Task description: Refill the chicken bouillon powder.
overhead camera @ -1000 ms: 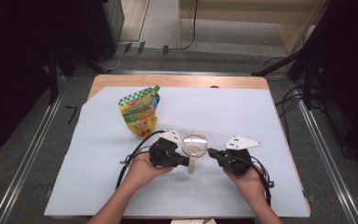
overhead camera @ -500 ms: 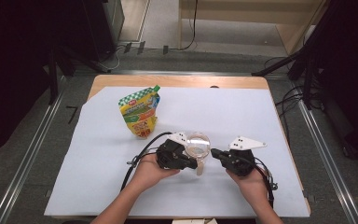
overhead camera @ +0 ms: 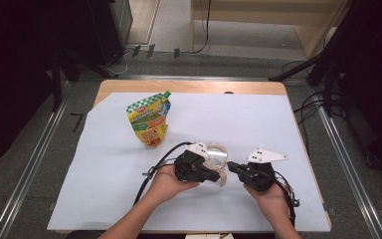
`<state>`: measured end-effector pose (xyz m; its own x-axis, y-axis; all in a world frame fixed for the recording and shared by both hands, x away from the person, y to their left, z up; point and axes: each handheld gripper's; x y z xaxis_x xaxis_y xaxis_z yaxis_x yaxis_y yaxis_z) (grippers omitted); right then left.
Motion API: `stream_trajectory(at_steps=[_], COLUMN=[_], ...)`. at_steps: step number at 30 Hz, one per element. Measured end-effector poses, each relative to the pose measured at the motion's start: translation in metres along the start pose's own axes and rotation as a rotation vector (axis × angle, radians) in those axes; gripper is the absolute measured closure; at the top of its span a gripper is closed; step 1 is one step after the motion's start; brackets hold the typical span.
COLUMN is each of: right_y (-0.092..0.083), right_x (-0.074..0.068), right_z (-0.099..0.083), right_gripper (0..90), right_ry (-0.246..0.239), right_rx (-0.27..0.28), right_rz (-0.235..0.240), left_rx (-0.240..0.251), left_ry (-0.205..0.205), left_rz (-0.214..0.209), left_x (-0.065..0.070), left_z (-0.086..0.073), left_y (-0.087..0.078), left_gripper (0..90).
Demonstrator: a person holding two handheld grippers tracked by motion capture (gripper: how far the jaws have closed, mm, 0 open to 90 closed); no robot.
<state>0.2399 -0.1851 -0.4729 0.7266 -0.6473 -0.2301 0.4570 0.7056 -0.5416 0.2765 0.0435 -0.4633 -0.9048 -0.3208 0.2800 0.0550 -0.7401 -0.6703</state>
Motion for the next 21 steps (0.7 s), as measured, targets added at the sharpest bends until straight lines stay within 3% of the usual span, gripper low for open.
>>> stream_trajectory(at_steps=[7,9,13,21], right_y=[-0.007,-0.008,-0.010,-0.022], right_x=[-0.007,-0.010,-0.017,-0.026], right_z=[-0.003,-0.004,-0.006,-0.010], right_gripper=[90.0,90.0,90.0,90.0], right_ry=[0.021,0.018,0.013,0.013], right_rx=[-0.005,-0.009,-0.020,-0.003], right_rz=[0.019,0.030,0.039,0.067], left_rx=[-0.028,-0.025,-0.036,-0.040], left_ry=[-0.011,-0.039,-0.054,-0.037], left_rz=[-0.034,-0.052,-0.066,-0.029], left_x=[-0.003,-0.006,-0.009,-0.015], left_z=[0.001,0.000,-0.001,-0.005], left_y=[-0.009,-0.015,-0.023,-0.040], left_gripper=[82.6,80.9,78.5,73.5])
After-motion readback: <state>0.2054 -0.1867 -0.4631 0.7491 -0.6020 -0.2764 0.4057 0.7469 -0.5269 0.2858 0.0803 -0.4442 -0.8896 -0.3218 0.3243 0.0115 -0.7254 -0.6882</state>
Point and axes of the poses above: each handheld gripper's, and its own axes: y roughly forward along the jaws, z roughly out of its top, x roughly to its right, and after that the axes turned 5 degrees about z, right-handed
